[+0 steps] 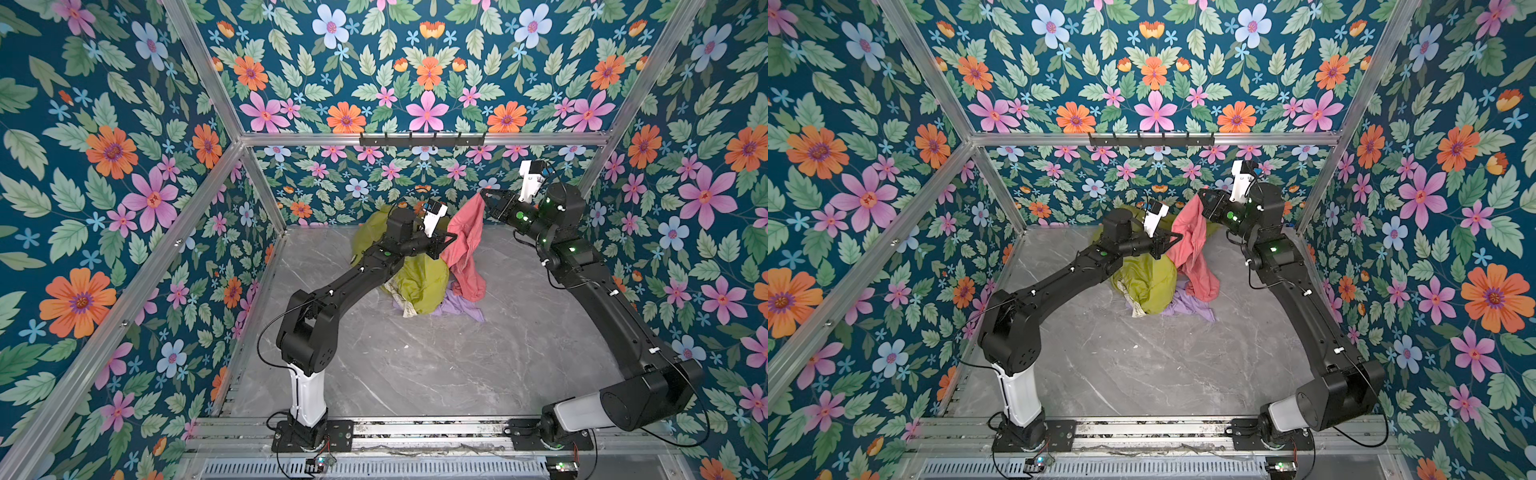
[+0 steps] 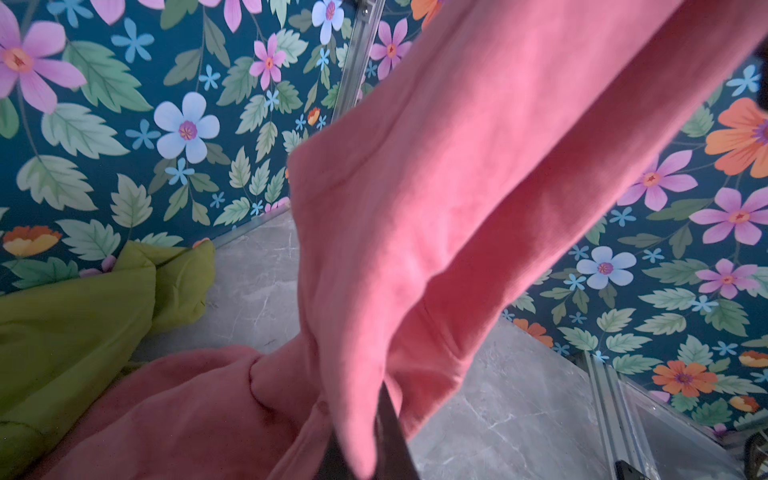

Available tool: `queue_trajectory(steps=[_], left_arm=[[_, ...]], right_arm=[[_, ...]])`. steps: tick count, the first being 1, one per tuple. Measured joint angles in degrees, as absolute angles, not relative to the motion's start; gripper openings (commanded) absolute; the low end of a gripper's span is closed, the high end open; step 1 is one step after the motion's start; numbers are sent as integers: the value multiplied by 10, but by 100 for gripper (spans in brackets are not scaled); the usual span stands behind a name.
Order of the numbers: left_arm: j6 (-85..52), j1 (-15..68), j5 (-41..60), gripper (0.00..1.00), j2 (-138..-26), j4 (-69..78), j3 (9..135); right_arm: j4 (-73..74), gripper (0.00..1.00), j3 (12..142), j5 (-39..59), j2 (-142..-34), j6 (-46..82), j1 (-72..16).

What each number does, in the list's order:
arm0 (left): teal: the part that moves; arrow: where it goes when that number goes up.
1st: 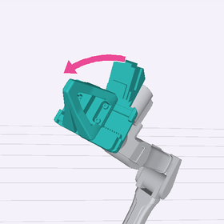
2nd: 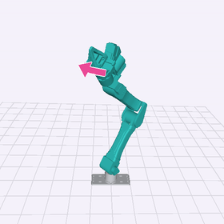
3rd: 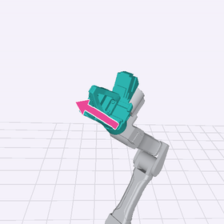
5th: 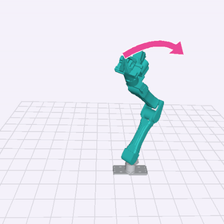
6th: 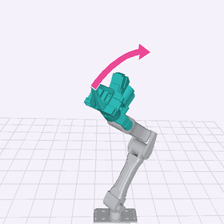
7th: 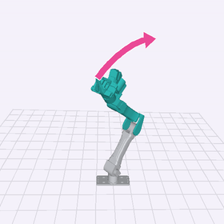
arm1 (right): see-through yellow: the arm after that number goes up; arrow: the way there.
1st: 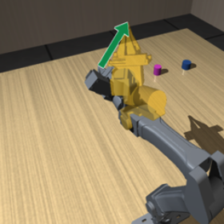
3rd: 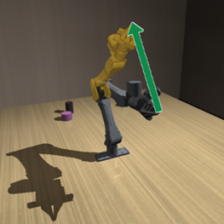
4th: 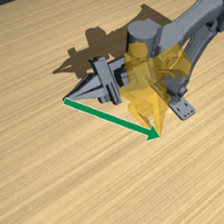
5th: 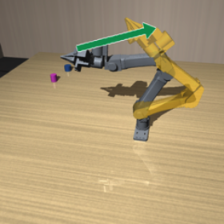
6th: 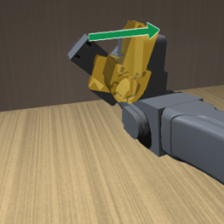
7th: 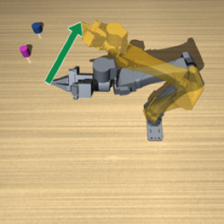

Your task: Pick out a specific cloth from the pile

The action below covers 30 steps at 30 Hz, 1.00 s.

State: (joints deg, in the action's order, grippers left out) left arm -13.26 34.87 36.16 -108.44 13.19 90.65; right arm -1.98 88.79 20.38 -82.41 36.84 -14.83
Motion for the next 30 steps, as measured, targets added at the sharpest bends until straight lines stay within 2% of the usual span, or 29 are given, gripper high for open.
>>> queue_trajectory(steps=[13,30], left_arm=[[-151,352,343,6,-1070,183,929],[-159,379,343,4,-1073,179,1016]], right_arm=[[-27,0,879,193,-800,362,-148],[-31,0,866,177,-779,343,-148]])
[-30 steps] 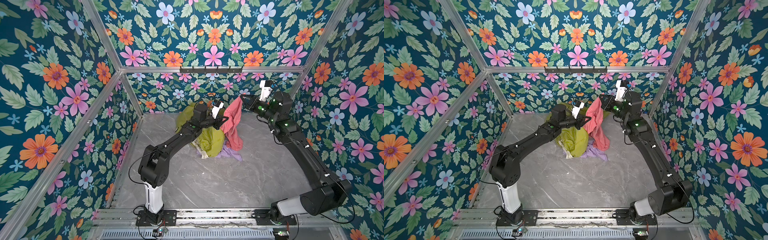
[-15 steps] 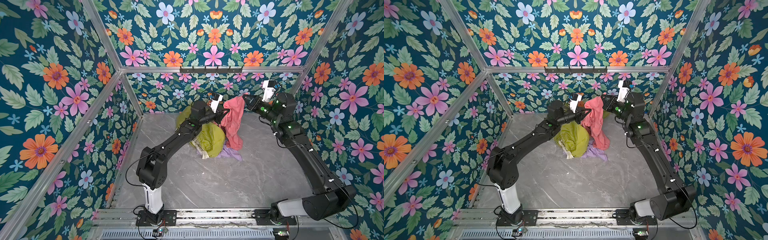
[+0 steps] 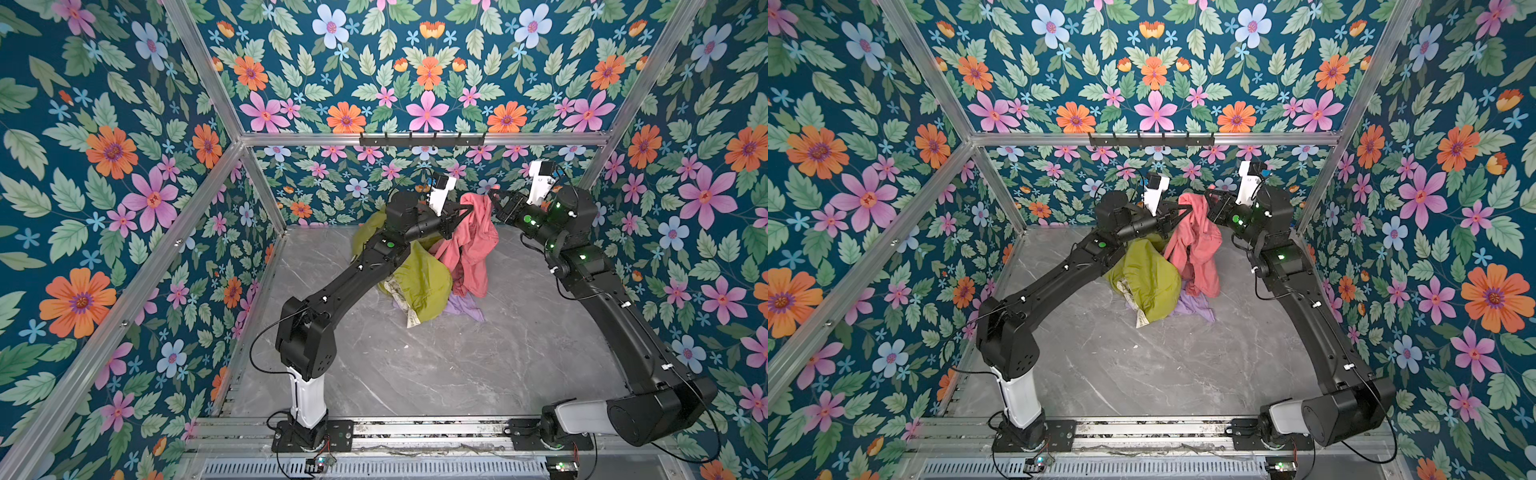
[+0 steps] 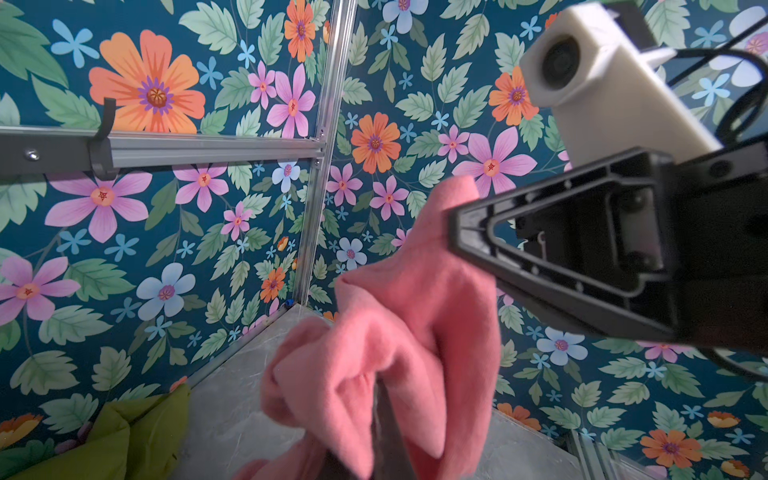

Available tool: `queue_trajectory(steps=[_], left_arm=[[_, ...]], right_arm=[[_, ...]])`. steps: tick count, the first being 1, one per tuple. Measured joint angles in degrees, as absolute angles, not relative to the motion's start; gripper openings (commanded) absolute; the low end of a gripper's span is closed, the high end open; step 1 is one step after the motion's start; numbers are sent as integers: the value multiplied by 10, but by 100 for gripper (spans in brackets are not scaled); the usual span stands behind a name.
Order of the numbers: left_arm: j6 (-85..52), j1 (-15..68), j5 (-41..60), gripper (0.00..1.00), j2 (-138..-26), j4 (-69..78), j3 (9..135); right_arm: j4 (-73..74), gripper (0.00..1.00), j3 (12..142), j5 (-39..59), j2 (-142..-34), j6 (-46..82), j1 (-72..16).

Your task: Pick out a specific cloth from the pile

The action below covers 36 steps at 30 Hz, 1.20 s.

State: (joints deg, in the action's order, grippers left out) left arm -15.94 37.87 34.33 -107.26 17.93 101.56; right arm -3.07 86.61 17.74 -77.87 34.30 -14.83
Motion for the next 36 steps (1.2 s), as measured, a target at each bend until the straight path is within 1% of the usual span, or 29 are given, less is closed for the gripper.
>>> queue_trajectory(steps=[2,7,9,13,17,20,26,28,29,31,35,36], left_arm=[[-159,380,343,5,-1072,179,1021],[-151,382,343,2,-1073,155,1052],[-148,384,343,2,-1073,154,1058],[-146,388,343,1,-1071,144,1046],[-143,389,343,0,-1062,134,1027],[-136,389,342,0,-1049,130,1015],[-135,391,339,0,-1034,130,1003],[-135,391,340,0,-1034,128,1002],[-135,393,340,0,-1034,128,1002],[-135,395,340,0,-1033,128,1001],[-142,397,340,0,-1033,129,1000],[-149,397,338,0,-1033,130,1000]], right_arm=[[-31,0,860,174,-773,343,-148],[-33,0,850,157,-762,337,-148],[-43,0,850,138,-757,326,-148],[-64,0,842,92,-752,307,-143],[-85,0,830,71,-757,304,-116],[-102,0,827,69,-768,314,-98],[-112,1,801,77,-782,328,-93],[-112,3,792,89,-788,329,-93],[-112,7,788,91,-791,333,-93],[-112,18,783,103,-795,341,-93],[-111,46,777,119,-794,341,-93],[-110,50,773,121,-789,341,-93]])
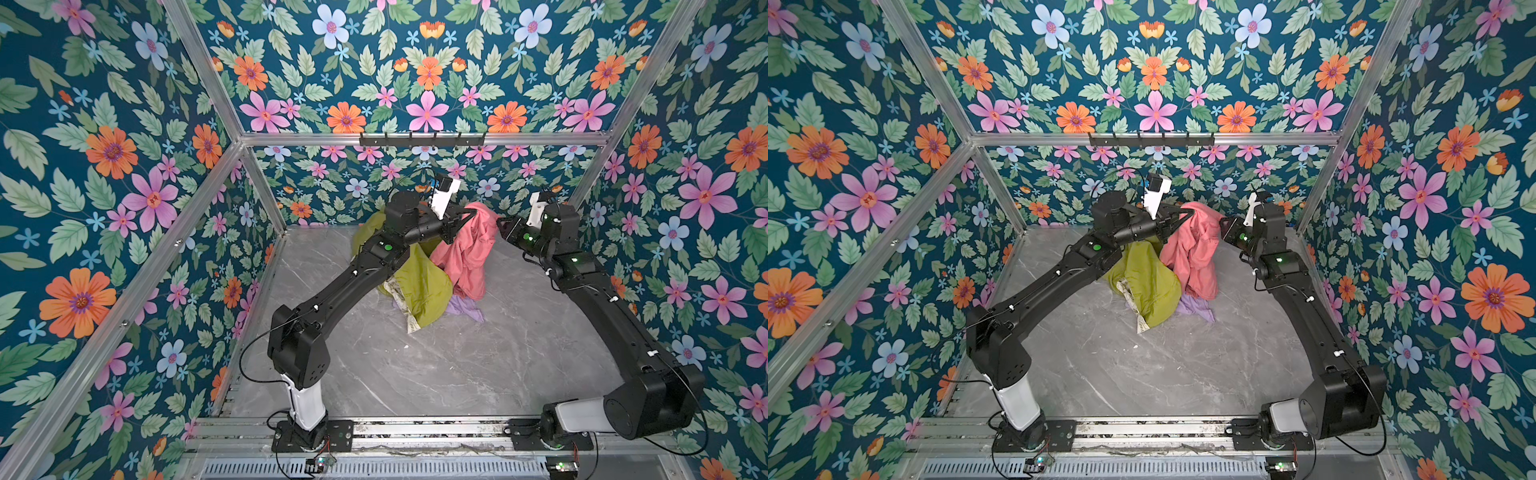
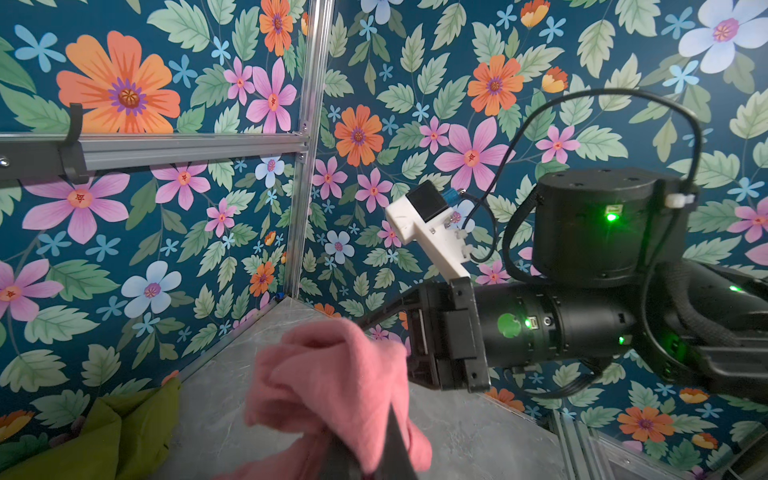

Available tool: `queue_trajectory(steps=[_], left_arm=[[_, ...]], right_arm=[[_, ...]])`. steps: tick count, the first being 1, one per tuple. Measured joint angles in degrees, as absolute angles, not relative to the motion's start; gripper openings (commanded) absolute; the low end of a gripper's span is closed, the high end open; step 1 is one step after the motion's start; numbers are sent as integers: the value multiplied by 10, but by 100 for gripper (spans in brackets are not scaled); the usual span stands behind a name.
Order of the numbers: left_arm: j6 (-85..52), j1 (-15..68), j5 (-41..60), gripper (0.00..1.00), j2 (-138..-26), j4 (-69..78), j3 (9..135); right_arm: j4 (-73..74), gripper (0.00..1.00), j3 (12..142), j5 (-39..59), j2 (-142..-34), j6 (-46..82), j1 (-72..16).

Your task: Pick out a specific cloth from the pile

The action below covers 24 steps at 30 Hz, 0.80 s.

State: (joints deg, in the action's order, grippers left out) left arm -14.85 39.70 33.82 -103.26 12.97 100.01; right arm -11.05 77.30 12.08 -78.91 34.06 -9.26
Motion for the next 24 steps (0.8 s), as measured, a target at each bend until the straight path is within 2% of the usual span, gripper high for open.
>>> queue_trajectory(steps=[8,15,24], left_arm=[[-184,398,312,0,-1027,143,1000],[-229,399,293,0,-1017,170,1018],[-286,400,290,0,-1020,208,1080]], right_arm=[[-99,66,729,143,-703,295,-91],[-49,89,620,163,-599,232,-91],[135,91,444,231,-521,154,-92]])
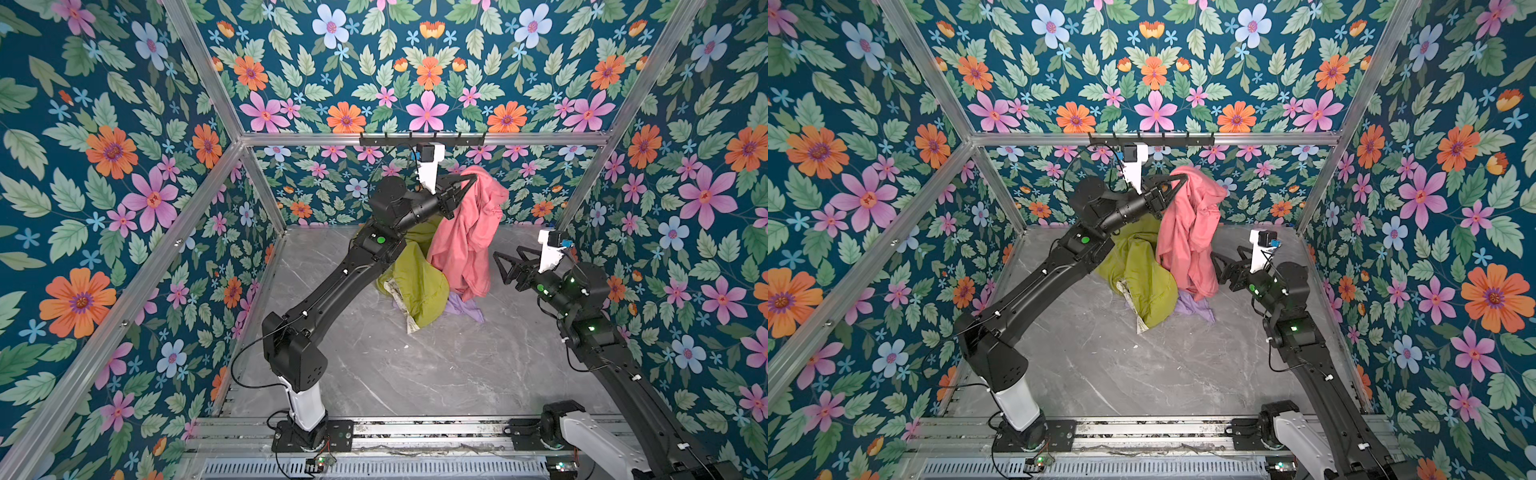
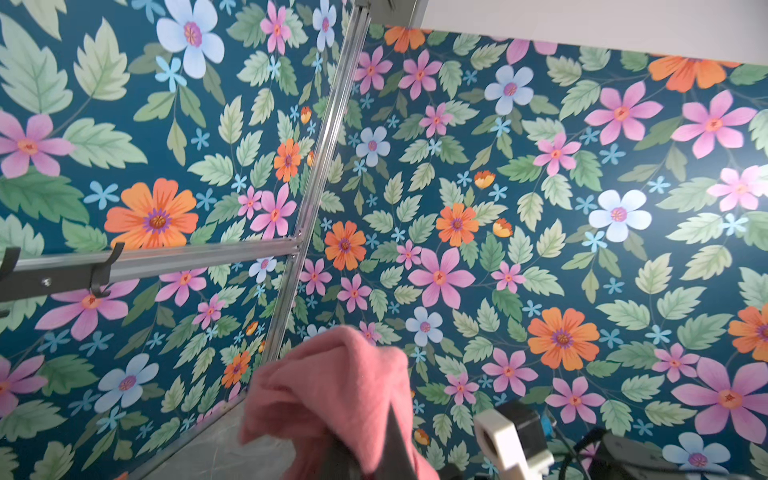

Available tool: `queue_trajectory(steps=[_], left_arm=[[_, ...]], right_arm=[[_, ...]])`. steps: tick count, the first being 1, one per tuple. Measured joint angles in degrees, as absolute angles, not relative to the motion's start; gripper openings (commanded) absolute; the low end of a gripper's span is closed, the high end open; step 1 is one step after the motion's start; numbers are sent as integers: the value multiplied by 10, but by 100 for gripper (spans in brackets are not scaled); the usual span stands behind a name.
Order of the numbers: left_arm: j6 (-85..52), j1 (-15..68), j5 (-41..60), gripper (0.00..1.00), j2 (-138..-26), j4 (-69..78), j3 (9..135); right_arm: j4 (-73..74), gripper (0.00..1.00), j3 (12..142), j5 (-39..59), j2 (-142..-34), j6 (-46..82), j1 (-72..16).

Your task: Pick out a specific cloth from the pile

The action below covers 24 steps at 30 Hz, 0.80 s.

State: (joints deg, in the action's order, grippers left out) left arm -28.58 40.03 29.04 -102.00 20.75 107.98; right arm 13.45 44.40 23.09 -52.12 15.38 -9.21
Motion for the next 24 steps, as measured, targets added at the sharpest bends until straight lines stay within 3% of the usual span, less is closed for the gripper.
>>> queue_trajectory(steps=[12,24], left_arm=[[-328,411,291,0,-1018,236,1093],[-343,415,284,0,-1012,251,1092]], right_arm=[[295,99,419,267,-594,90,-133],[343,99,422,263,-675,71,-175]])
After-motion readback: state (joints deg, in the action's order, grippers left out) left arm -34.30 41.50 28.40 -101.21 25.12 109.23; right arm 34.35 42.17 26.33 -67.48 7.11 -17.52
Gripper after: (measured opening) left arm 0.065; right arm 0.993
